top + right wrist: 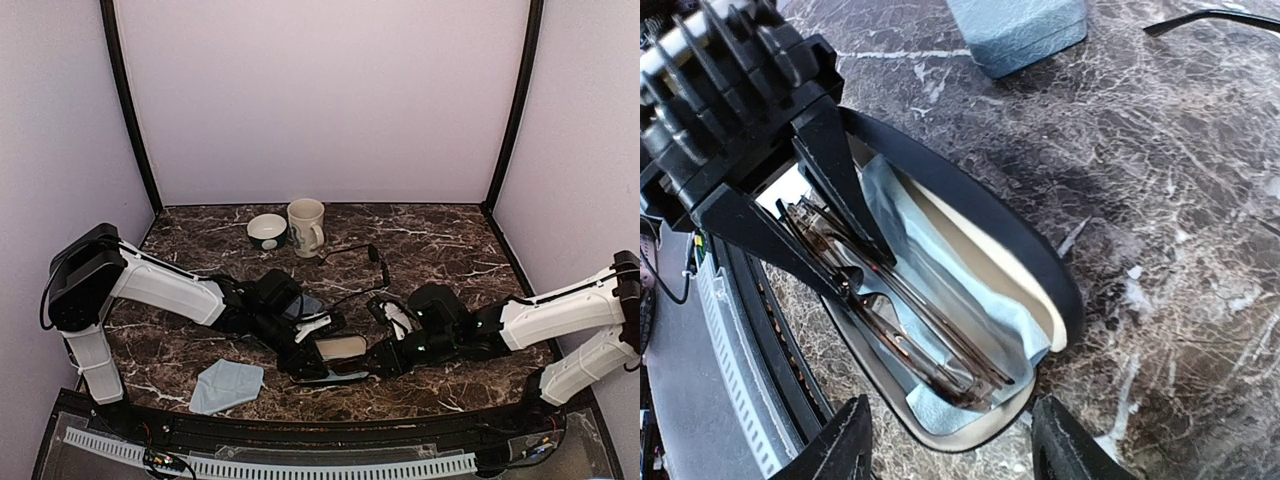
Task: Organize the sunglasses
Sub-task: Adjust the opened sunglasses case at the center of the board, then place the sunglasses in the sunglasses case.
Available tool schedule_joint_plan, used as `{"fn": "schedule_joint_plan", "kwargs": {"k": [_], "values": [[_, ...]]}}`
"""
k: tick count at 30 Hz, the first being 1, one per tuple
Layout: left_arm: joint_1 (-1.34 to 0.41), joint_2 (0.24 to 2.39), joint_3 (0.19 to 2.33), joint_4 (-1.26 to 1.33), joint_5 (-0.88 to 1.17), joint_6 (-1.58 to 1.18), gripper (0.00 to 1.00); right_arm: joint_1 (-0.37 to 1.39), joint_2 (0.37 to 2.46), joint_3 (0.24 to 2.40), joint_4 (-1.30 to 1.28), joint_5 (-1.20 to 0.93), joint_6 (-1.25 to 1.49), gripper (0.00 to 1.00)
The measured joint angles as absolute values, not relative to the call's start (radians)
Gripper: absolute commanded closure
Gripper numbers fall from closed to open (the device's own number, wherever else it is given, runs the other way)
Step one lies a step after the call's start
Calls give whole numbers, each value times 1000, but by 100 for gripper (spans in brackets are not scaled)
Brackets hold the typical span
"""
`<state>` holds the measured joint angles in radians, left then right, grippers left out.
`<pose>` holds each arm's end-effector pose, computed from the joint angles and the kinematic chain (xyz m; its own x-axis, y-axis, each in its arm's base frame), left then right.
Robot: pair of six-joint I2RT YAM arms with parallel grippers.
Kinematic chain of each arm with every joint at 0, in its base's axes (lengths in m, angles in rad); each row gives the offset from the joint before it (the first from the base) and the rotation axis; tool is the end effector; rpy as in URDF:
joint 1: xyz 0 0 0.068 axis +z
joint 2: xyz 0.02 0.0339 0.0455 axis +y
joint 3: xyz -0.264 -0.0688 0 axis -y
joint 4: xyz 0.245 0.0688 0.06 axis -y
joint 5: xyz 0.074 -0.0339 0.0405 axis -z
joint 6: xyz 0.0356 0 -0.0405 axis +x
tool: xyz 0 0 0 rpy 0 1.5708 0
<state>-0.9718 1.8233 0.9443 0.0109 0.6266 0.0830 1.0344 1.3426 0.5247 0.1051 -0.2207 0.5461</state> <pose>0.1829 -0.3049 0.1403 -0.3556 0.6400 -0.6811 0.9153 0.0910 -0.3924 0.1230 0.2222 0.1618 -0.7651 -0.2953 -0.5721 -0.6155 0.5964 0.5152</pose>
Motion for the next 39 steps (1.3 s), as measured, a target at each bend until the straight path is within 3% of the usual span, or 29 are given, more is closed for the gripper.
{"fn": "schedule_joint_plan", "kwargs": {"k": [19,39], "values": [[-982,1823,940,11,598,86,73,1034,1468,541,165,-272,492,52],[-999,1823,940,18,557,81,69,1034,1401,539,150,-242,501,55]]}}
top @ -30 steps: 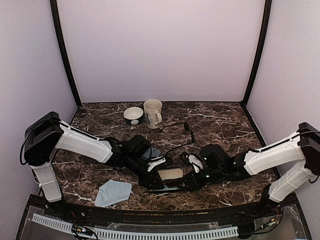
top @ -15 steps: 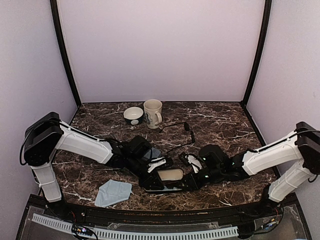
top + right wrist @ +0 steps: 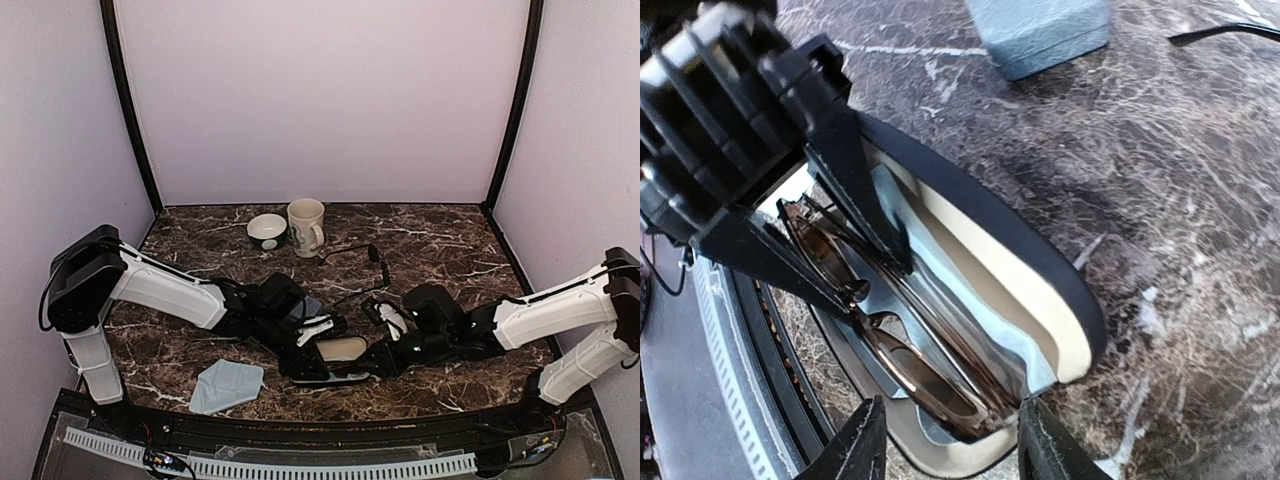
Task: Organize the sunglasses
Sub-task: Place the sunglasses in the sunglasses case.
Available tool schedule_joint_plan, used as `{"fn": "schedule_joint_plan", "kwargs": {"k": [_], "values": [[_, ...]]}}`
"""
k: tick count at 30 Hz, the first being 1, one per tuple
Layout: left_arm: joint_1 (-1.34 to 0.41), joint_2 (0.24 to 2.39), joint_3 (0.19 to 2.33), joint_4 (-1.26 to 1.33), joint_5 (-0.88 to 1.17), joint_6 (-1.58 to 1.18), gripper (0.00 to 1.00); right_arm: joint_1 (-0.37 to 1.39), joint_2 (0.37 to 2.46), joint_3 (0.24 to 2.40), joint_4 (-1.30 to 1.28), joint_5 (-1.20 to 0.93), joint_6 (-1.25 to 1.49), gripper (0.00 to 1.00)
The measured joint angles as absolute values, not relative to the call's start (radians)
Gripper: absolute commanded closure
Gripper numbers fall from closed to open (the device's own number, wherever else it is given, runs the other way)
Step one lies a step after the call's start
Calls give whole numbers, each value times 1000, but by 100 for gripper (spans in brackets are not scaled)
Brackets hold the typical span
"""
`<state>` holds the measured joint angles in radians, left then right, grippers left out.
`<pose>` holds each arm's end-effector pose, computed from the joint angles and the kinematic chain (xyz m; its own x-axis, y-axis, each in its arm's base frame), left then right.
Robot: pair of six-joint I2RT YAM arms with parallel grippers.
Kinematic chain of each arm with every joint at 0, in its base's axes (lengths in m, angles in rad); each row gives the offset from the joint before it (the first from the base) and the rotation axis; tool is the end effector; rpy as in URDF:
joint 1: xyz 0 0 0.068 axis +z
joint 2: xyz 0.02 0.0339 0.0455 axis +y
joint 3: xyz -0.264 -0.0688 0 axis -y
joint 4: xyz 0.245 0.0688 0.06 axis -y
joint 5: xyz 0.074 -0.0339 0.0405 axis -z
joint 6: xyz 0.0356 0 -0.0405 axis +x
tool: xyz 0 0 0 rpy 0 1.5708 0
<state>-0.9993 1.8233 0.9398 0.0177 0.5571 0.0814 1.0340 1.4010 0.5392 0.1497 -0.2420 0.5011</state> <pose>0.1764 -0.3090 0.1384 -0.3375 0.6524 -0.6786 0.9298 0.1183 -0.3487 0.1270 0.2300 0.1559 -0.7384 -0.3289 -0.5887 -0.6526 0.5685 0.5010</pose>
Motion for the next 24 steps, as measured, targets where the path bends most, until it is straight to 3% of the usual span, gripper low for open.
{"fn": "schedule_joint_plan", "kwargs": {"k": [7,24], "values": [[-1006,1823,939,17,541,71,66,1034,1333,492,146,-223,597,59],[-1009,1823,938,18,533,59,66,1060,1390,450,215,-208,759,66]]}}
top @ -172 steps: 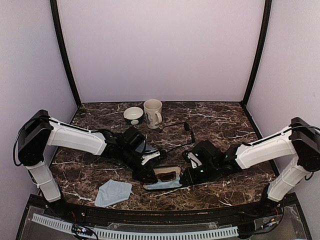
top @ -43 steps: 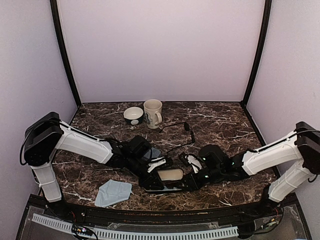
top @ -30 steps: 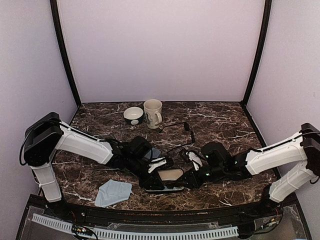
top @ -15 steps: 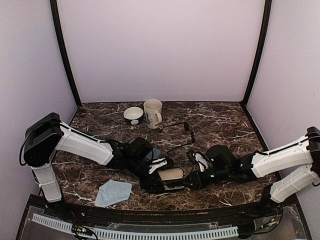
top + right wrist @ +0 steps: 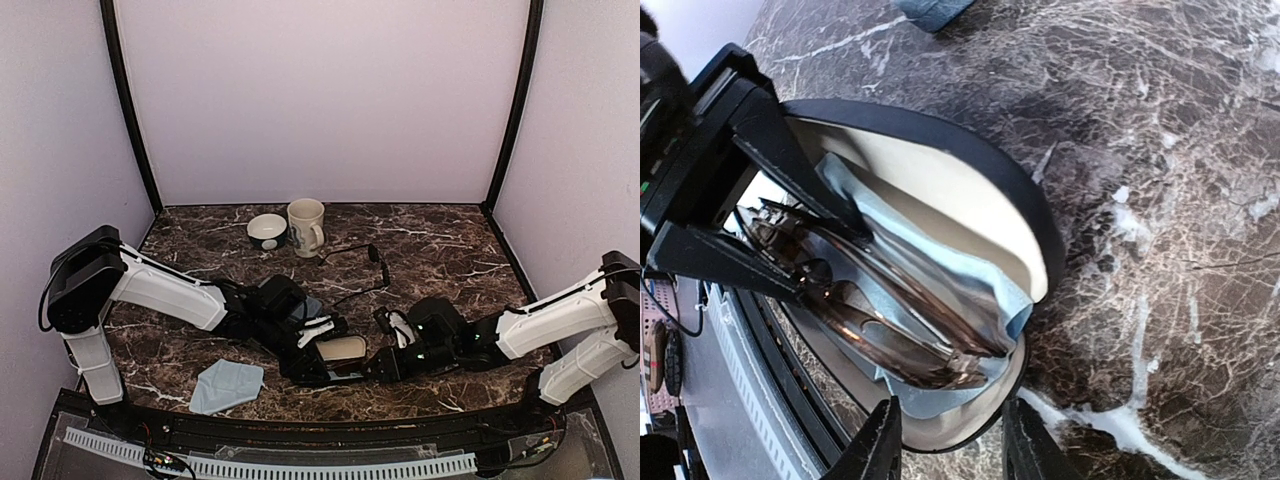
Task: Organize the sunglasses
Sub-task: Place the sunglasses in the sunglasses case.
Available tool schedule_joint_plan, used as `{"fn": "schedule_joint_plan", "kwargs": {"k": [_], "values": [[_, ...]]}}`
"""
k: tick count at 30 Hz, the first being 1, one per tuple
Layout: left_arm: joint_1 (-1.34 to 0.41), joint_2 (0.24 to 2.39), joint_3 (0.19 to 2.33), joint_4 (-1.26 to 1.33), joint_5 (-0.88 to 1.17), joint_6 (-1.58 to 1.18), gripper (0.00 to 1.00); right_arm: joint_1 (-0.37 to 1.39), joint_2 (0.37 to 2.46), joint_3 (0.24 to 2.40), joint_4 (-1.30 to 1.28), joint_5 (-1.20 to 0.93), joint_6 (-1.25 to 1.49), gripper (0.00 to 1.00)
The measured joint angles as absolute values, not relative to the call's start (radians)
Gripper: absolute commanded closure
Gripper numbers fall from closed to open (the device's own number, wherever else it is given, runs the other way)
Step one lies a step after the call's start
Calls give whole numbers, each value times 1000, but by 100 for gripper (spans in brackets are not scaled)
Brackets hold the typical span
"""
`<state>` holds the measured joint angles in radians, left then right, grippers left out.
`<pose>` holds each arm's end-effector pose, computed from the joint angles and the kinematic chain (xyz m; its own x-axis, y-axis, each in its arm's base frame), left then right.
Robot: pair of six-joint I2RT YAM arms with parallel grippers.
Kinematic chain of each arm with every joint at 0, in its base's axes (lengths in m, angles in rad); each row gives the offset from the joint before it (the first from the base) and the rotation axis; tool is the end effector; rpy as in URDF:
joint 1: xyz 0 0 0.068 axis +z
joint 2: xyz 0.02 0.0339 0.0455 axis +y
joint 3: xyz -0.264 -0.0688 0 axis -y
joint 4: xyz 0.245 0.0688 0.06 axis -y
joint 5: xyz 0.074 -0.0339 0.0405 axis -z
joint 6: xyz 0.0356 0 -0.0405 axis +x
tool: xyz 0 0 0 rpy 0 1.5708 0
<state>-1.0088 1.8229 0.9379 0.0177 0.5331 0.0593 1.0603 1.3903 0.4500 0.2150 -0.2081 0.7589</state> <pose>0.1739 -0.3102 0.1377 -0.3521 0.6549 -0.6687 0.9265 0.1422 -0.3485 0.1142 0.2191 0.1385 -0.8746 -0.1838 -0.4487 -0.4512 0.6473 0.6144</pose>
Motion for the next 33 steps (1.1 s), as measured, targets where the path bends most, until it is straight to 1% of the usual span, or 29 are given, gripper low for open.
{"fn": "schedule_joint_plan", "kwargs": {"k": [6,18,33], "values": [[-1010,1823,938,19,532,47,64,1063,1396,448,221,-199,776,66],[-1019,1798,917,44,529,2,54,1097,1415,447,223,-136,769,71],[-1026,1780,900,89,482,-73,49,1153,1415,434,233,-61,738,73]]}}
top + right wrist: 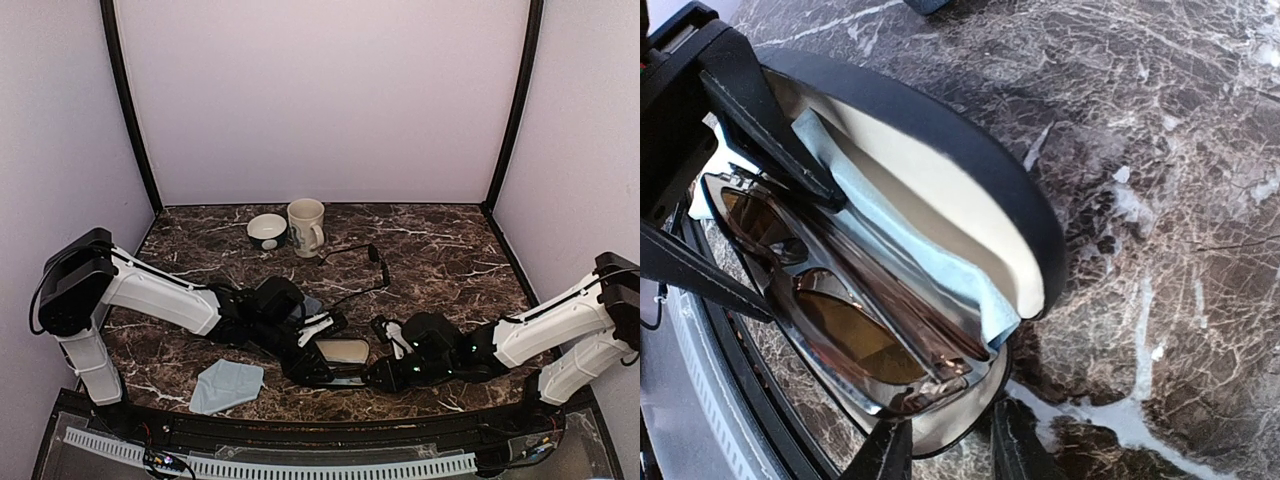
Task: Organize the sunglasses
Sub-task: Place the sunglasses in the sunglasses case.
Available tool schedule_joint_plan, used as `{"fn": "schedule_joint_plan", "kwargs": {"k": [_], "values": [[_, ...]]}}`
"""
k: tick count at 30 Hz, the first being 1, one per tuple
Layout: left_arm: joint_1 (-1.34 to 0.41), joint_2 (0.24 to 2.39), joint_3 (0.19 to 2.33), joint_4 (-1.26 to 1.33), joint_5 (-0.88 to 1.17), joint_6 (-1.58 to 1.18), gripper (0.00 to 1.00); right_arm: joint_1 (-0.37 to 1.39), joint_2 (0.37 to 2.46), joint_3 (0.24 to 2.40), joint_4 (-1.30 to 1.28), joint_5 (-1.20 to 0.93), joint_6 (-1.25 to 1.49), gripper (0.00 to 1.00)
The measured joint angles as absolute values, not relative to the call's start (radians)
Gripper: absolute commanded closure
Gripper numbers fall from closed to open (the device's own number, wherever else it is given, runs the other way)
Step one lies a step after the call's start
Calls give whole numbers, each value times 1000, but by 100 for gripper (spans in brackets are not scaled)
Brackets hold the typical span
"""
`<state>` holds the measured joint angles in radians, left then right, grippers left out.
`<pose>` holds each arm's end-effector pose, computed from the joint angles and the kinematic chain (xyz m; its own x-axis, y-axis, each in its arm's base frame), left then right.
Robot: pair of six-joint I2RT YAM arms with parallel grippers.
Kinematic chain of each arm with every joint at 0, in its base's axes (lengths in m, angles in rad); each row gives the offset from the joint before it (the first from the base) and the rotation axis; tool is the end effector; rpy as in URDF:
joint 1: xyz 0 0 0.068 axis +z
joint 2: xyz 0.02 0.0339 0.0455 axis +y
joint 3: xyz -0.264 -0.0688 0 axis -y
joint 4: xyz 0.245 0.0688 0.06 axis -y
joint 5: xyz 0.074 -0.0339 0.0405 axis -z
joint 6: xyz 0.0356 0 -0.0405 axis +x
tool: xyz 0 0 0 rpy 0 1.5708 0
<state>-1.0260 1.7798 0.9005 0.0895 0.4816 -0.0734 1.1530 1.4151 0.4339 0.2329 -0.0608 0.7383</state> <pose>0.1681 -0.3092 0.1463 -0.4350 0.5925 -0.6780 0.8975 0.2245 -0.3797 0.0976 0.2252 0.1295 -0.8303 -0.2148 -0.5142 -0.5023 0.6880 0.5238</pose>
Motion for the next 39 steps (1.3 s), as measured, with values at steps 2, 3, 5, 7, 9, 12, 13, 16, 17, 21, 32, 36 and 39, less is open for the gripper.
{"fn": "schedule_joint_plan", "kwargs": {"k": [2,3,5,7,9,12,13,16,17,21,32,36,39], "values": [[-1026,1775,893,97,472,-84,49,1158,1413,430,239,-51,735,73],[-1026,1770,890,98,466,-89,50,1159,1411,429,240,-47,733,73],[-1027,1765,887,101,453,-97,51,1163,1408,427,240,-37,729,73],[-1027,1763,885,107,442,-104,51,1166,1406,427,240,-28,725,73],[-1027,1759,879,114,430,-112,51,1166,1404,426,241,-25,721,73],[-1027,1748,870,125,416,-125,50,1171,1404,426,241,-20,716,74],[-1027,1745,867,127,411,-127,50,1172,1404,426,241,-20,715,74],[-1028,1727,855,138,391,-139,49,1176,1404,426,240,-12,715,74],[-1030,1720,851,142,383,-143,49,1179,1404,426,240,-9,715,74],[-1032,1703,844,149,363,-149,50,1187,1404,426,239,1,712,74],[-1051,1699,844,159,302,-154,50,1210,1411,426,239,35,699,75],[-1059,1699,844,167,296,-152,47,1217,1417,426,239,44,692,75],[-1064,1699,843,174,294,-142,45,1220,1417,426,239,50,690,75]]}}
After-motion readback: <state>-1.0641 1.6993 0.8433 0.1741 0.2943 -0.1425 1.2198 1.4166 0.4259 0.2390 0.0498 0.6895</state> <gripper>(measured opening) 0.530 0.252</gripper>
